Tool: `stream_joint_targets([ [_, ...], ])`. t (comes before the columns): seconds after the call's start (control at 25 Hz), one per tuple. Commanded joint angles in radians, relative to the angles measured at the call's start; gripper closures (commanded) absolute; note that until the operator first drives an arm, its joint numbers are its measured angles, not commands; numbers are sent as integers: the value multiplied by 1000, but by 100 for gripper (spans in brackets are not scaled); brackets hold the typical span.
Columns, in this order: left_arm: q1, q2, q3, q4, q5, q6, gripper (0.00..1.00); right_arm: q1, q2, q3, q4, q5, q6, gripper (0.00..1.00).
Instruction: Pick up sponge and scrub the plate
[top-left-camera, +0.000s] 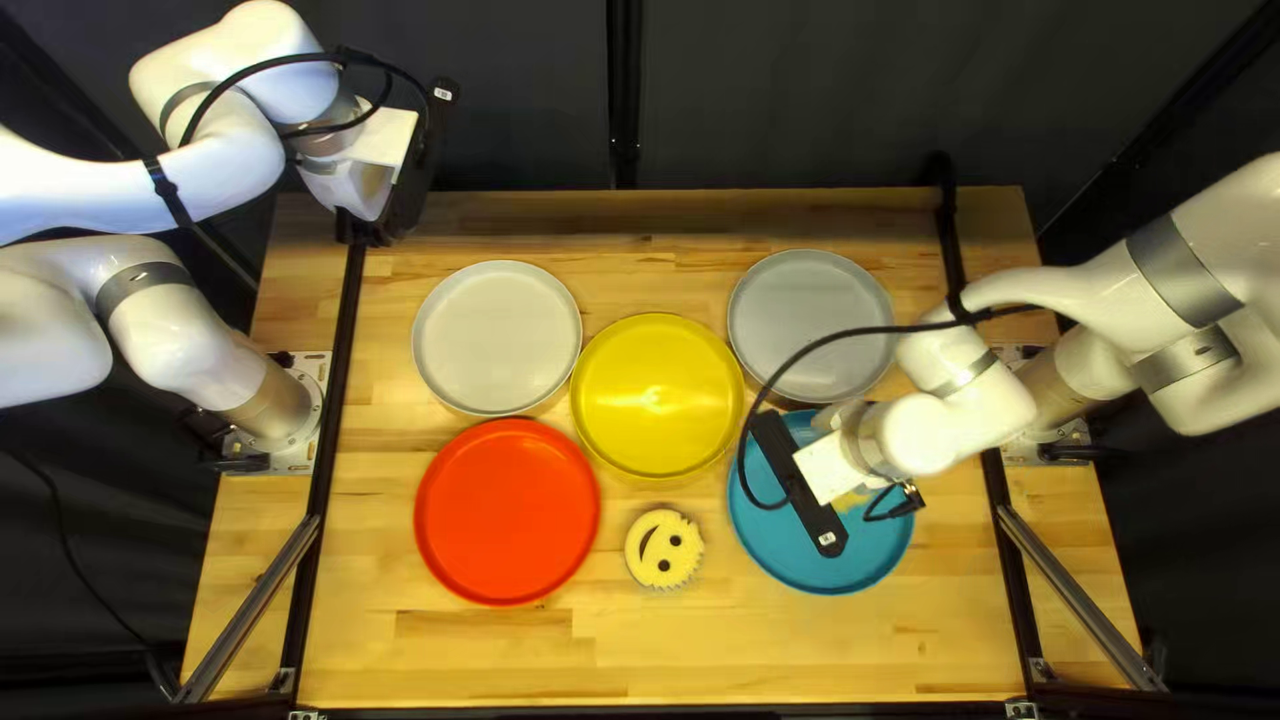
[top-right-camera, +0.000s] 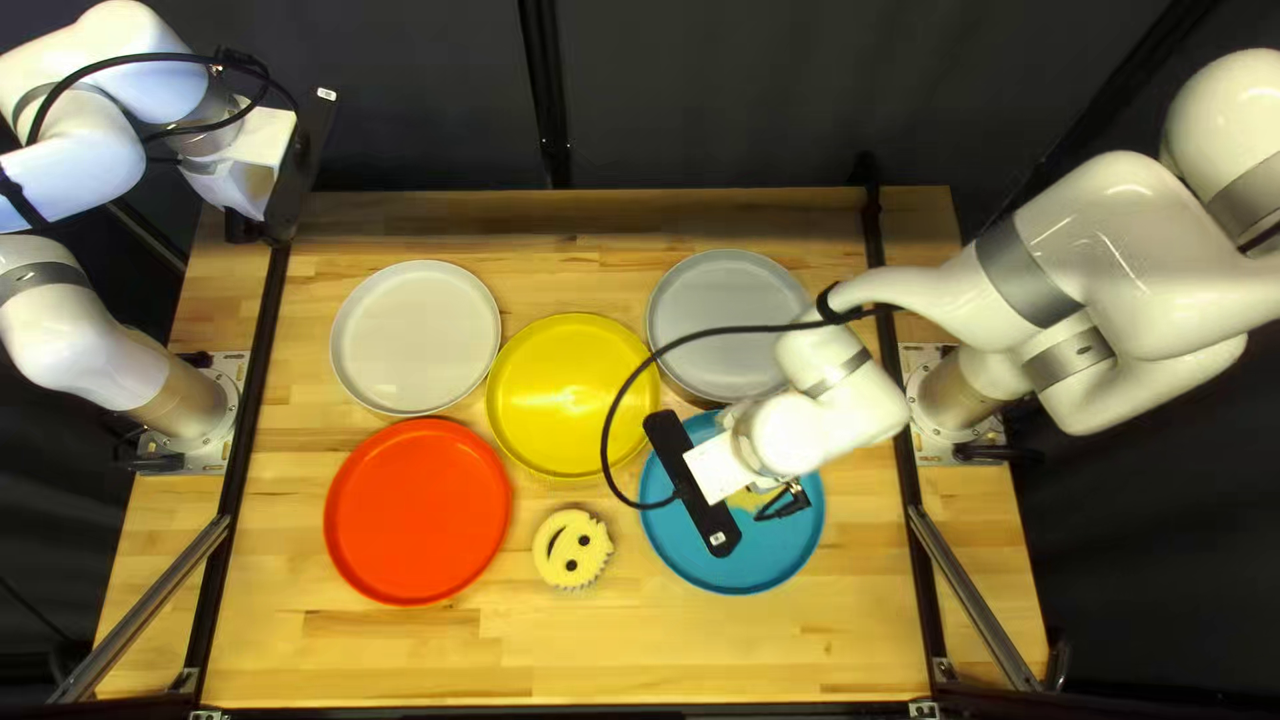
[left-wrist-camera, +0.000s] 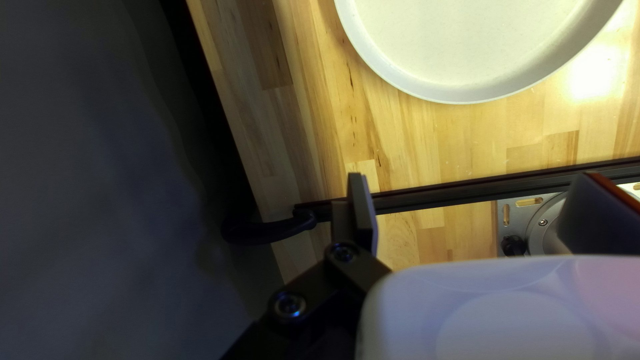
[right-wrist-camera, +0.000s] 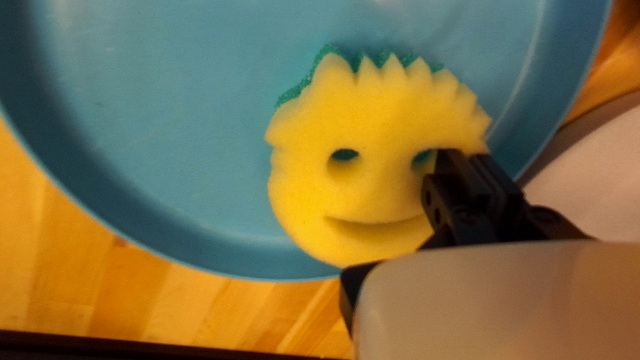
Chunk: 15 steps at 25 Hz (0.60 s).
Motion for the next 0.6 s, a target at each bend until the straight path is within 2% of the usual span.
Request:
stream_joint_targets([
  [0.04, 0, 0, 0, 0, 0, 0, 0, 22, 1, 6, 11, -1, 12, 100],
  [0.24, 0, 0, 0, 0, 0, 0, 0, 39, 31, -23, 10, 1, 27, 100],
  [0.36, 0, 0, 0, 0, 0, 0, 0, 40, 66, -69, -5, 9, 31, 100],
  [0.6, 0, 0, 0, 0, 0, 0, 0, 34, 188, -229, -53, 40, 23, 100],
])
